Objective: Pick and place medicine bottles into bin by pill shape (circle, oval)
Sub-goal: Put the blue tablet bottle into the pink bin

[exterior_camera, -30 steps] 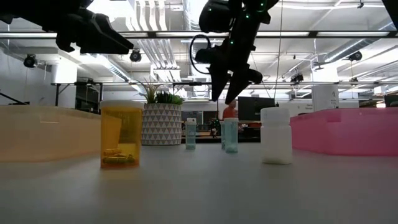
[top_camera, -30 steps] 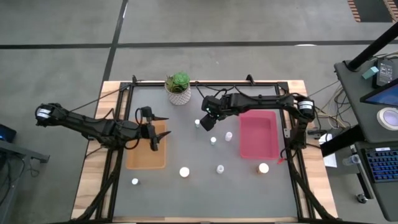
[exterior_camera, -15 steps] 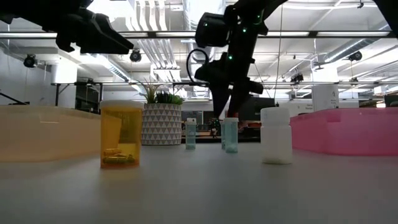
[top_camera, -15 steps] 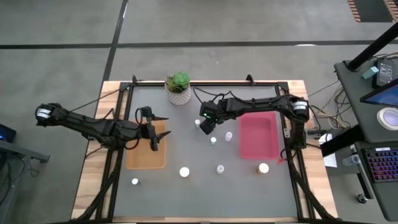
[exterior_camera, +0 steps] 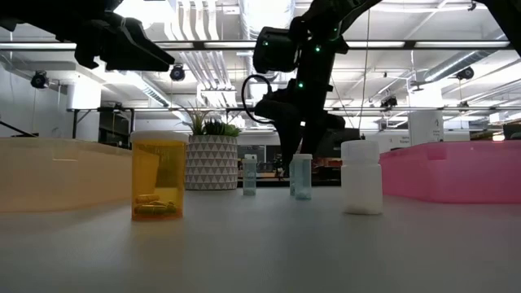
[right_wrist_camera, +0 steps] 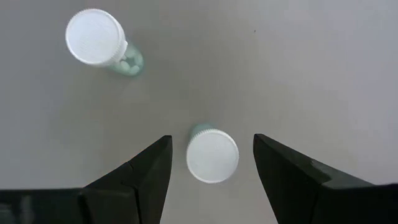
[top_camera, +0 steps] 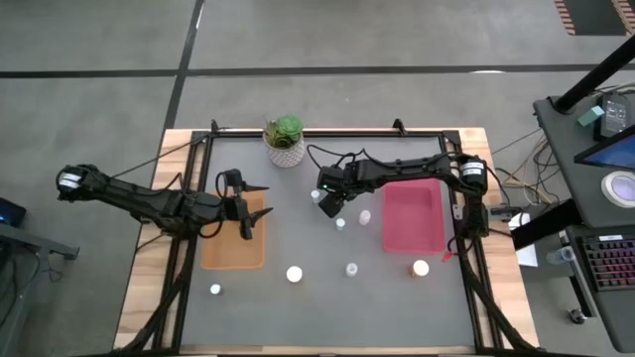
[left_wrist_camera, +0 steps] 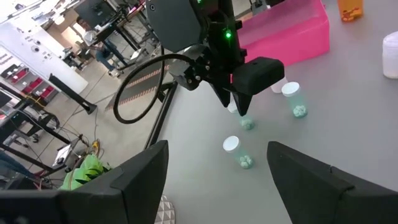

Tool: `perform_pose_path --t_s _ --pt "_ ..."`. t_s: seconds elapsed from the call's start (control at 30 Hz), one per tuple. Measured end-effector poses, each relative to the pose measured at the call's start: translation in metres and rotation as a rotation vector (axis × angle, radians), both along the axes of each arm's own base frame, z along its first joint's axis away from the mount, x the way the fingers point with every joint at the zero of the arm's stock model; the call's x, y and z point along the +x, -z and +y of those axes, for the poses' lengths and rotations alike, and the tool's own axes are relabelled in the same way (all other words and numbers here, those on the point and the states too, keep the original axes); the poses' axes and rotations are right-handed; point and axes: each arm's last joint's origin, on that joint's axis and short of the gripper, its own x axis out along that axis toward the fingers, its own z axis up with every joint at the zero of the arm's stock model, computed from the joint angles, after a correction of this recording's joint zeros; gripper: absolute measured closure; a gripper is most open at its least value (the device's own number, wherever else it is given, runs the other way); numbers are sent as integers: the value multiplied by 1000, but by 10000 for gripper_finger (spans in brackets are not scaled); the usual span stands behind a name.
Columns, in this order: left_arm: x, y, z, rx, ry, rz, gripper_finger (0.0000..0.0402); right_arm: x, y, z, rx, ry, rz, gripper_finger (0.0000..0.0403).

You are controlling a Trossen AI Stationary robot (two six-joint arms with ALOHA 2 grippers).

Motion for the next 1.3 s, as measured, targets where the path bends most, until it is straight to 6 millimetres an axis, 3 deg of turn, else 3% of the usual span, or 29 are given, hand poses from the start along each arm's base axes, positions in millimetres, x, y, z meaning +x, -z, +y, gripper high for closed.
perform_pose_path --t_s 0.47,1.3 --pt "0 0 0 0 0 1 144 0 0 0 0 0 2 294" --pt "0 1 0 0 0 1 144 -2 -3 0 0 -4 6 289"
